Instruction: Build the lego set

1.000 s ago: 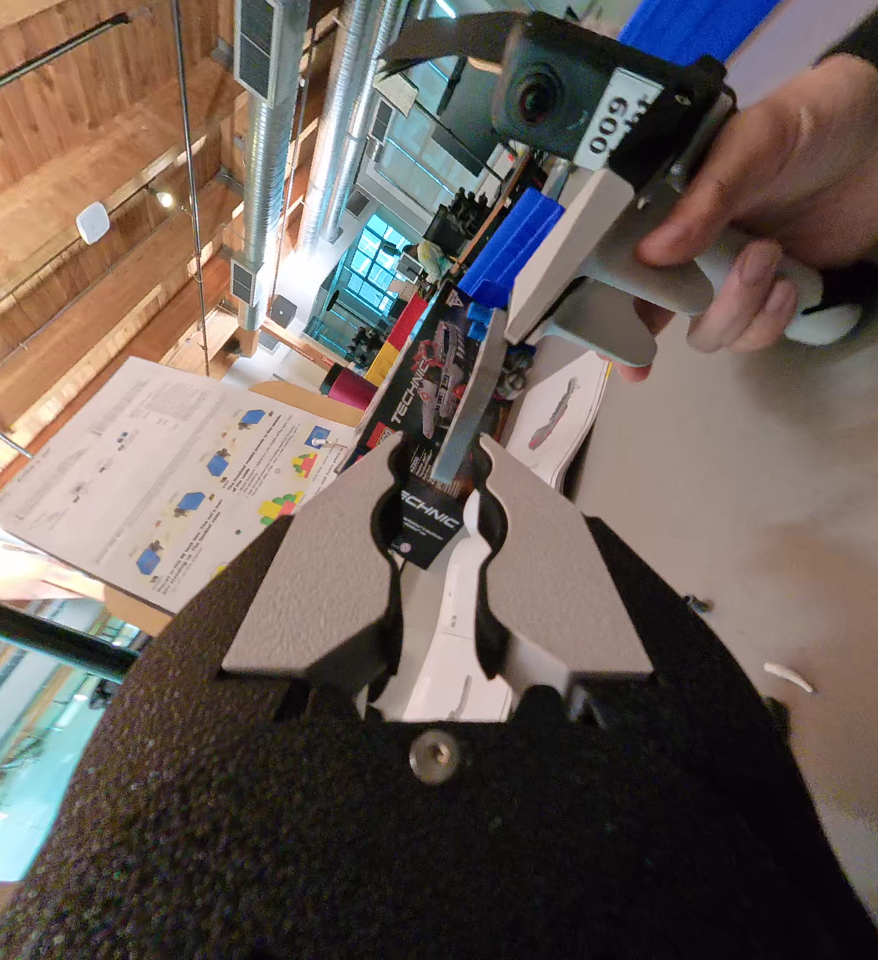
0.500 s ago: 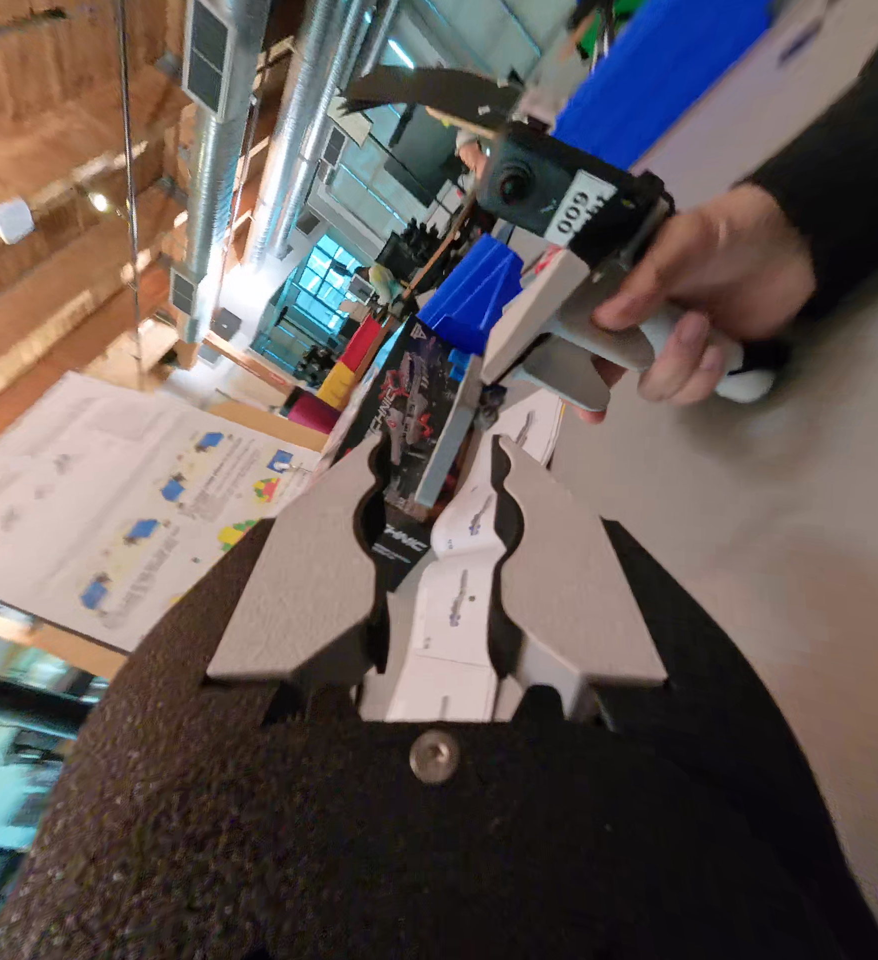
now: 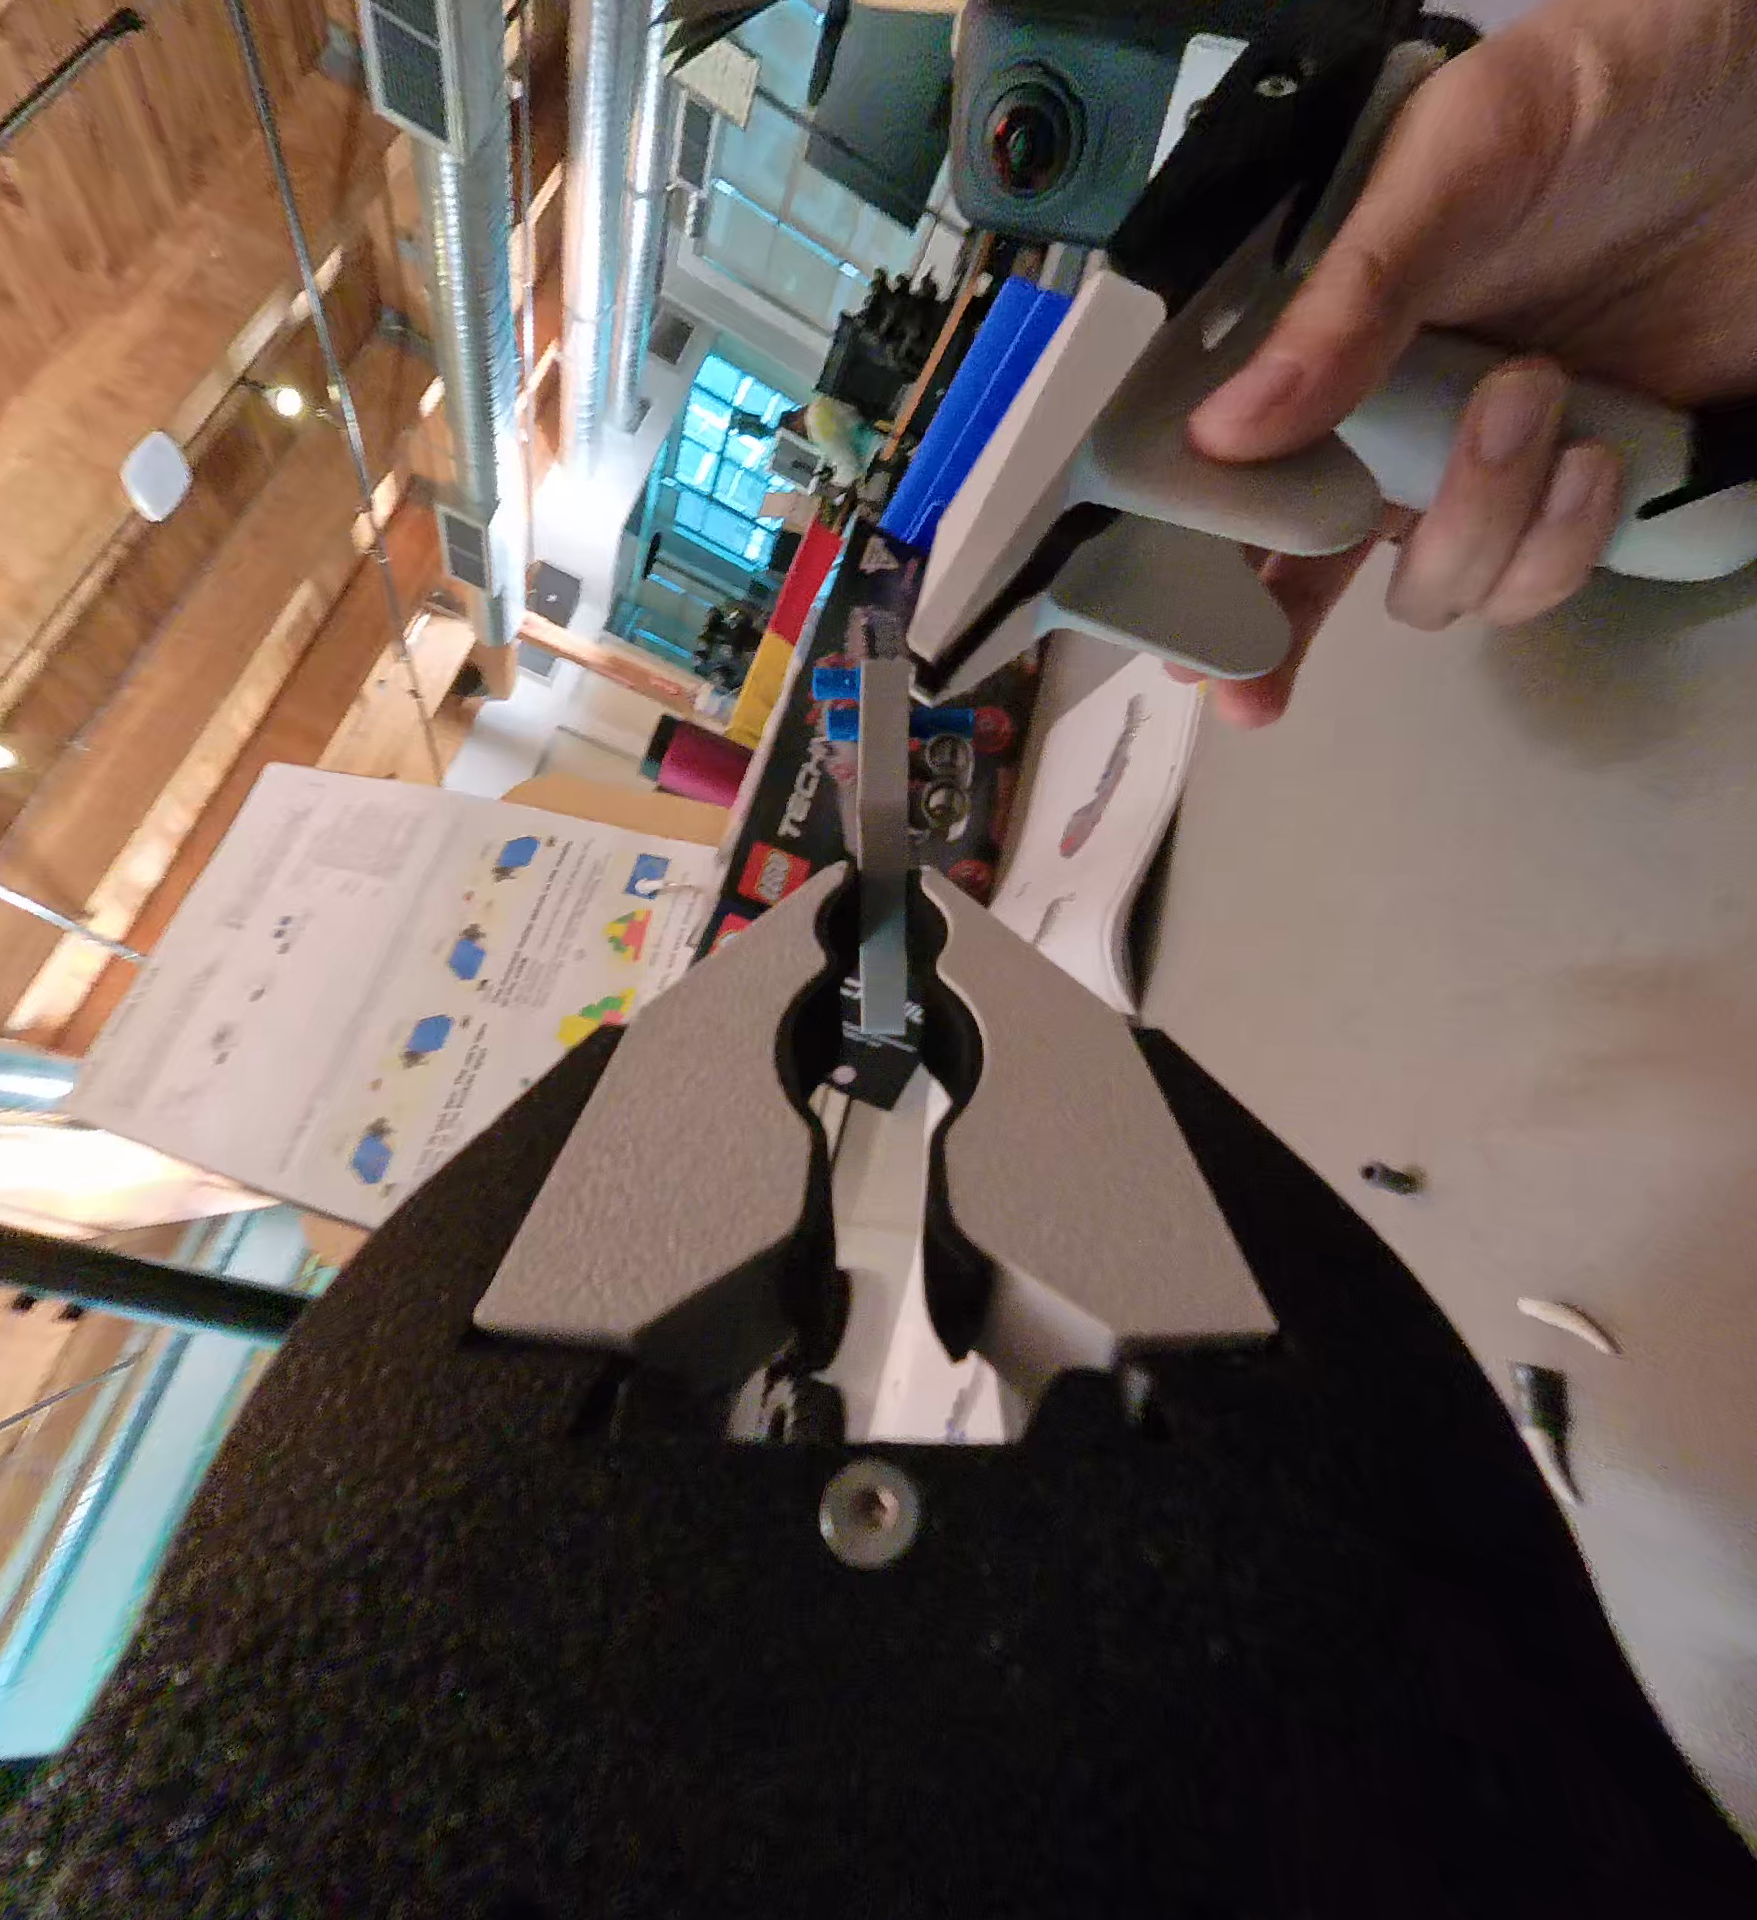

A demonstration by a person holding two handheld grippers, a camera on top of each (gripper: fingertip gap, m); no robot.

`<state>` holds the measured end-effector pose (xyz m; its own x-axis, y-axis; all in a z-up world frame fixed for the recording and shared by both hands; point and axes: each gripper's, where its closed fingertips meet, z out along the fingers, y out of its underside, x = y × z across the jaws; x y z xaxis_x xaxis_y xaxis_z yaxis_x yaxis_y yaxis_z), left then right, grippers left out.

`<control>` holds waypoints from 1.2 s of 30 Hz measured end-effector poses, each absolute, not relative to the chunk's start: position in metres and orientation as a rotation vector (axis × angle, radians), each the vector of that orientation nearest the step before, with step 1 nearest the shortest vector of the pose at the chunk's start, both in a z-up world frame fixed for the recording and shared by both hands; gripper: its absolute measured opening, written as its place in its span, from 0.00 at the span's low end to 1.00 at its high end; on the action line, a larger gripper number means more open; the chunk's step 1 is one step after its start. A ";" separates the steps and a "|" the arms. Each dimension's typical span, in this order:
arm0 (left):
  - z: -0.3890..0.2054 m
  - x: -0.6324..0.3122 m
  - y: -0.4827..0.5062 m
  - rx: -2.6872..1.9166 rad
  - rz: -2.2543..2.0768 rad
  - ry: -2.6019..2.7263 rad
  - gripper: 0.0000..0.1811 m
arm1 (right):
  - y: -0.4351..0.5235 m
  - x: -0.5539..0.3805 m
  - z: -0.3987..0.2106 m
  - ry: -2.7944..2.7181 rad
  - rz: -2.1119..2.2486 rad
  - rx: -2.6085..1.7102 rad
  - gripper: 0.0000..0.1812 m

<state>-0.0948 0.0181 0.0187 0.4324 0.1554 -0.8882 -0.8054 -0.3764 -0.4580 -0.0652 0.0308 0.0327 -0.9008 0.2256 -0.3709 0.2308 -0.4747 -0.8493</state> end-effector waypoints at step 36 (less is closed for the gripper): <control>-0.016 -0.068 0.025 -1.800 1.061 0.872 0.02 | 0.020 -0.042 0.005 2.533 -1.984 0.864 0.06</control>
<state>-0.0681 0.0246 -0.0161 0.3965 -0.1415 -0.9071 -0.8625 -0.3959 -0.3152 -0.0420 0.0199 0.0048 -0.8486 0.5034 -0.1628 0.2788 0.1639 -0.9463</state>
